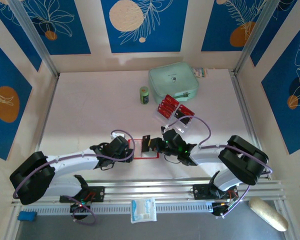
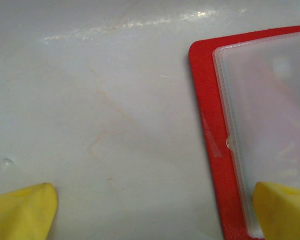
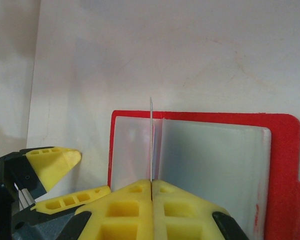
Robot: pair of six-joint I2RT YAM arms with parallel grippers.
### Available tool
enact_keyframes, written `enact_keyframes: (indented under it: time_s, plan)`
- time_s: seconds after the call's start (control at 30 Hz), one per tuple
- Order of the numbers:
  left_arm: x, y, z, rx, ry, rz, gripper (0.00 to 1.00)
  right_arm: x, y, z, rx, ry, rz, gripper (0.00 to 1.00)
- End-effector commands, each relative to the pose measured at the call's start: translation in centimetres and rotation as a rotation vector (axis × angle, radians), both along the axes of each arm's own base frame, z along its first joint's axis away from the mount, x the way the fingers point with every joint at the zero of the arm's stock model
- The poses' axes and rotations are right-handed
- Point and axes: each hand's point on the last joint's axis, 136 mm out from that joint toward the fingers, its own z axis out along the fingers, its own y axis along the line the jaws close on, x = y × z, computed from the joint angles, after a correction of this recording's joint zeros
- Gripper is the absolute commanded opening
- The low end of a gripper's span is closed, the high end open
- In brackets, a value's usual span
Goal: Put the credit cards into the card holder
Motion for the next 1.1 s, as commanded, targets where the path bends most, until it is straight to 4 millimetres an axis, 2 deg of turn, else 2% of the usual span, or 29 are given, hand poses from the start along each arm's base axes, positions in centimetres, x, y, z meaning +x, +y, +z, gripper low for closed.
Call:
enact_keyframes:
  time_s: [0.0,0.57,0.67,0.9,1.0,1.07]
  plan:
    - [-0.5,1.3,-0.7,0.042,0.020,0.022,1.00,0.0,0.3,-0.1,0.019,-0.005,-0.008,0.00]
    - [-0.3,1.0,-0.3,0.028,0.013,0.023,1.00,-0.4,0.3,-0.8,0.060,0.034,-0.021,0.00]
    - [-0.1,0.8,0.6,0.016,-0.002,0.022,1.00,-0.4,0.2,-0.8,0.065,0.039,-0.028,0.00]
    - [1.4,-0.9,4.3,-0.037,-0.065,-0.001,1.00,-0.4,0.1,-0.7,0.075,0.040,-0.037,0.00]
    - [2.1,-1.9,5.1,-0.046,-0.078,-0.024,1.00,-0.4,0.0,-0.8,0.073,0.041,-0.043,0.00]
    - [2.3,-2.2,4.9,-0.032,-0.072,-0.036,1.00,-0.4,-0.1,-0.8,0.075,0.040,-0.049,0.00]
